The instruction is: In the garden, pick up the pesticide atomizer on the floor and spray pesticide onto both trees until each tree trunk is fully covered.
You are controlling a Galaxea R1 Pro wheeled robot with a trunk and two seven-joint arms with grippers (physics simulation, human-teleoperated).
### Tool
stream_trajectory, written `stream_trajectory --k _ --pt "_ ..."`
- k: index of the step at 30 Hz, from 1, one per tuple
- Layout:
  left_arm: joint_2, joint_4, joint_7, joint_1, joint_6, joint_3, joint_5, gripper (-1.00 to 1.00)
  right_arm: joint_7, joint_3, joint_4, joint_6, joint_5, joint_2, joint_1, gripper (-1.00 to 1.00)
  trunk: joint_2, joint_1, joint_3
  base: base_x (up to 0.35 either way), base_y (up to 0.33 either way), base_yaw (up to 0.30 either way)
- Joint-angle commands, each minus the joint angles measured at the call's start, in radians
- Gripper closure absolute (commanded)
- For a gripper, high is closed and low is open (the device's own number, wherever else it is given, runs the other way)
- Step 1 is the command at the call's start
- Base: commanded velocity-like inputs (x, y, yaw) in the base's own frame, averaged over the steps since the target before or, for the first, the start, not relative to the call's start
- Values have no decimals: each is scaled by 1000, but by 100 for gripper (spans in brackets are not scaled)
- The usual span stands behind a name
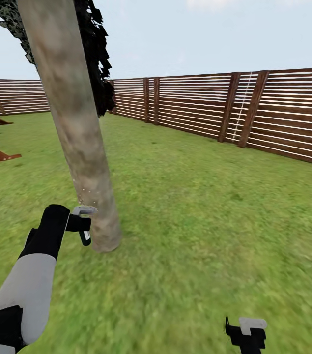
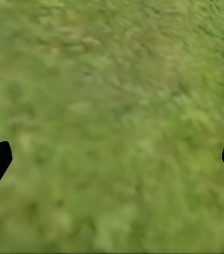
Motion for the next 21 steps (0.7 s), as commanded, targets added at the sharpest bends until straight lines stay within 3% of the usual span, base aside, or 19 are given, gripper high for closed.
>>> stream_trajectory --k 1,8,11,15,19,21 --pt "0 -1 -10 0 3 1 -10 100 -4 -6 1 -2 11 0 -1 -100 0 0 -1 -55 -275 0" --pt "25 14 -10 10 -6 9 -12 100 -4 -6 1 -2 11 0 0 -100 0 0 -1 -98 -276 0" --pt "31 18 -9 58 -10 11 -13 100 -4 -6 3 -2 11 0 -1 -100 0 0 -1 -10 -276 0" --pt "49 17 -8 68 -10 12 -11 100 -4 -6 3 -2 11 0 -1 -100 0 0 -1 181 -197 0" --pt "60 19 -8 83 -10 13 -12 100 -4 -6 3 -2 11 0 -1 -100 0 0 -1 314 21 0" --pt "61 27 53 130 -21 13 -5 100 -3 -6 3 -2 11 0 -1 -100 0 0 -1 90 73 0"
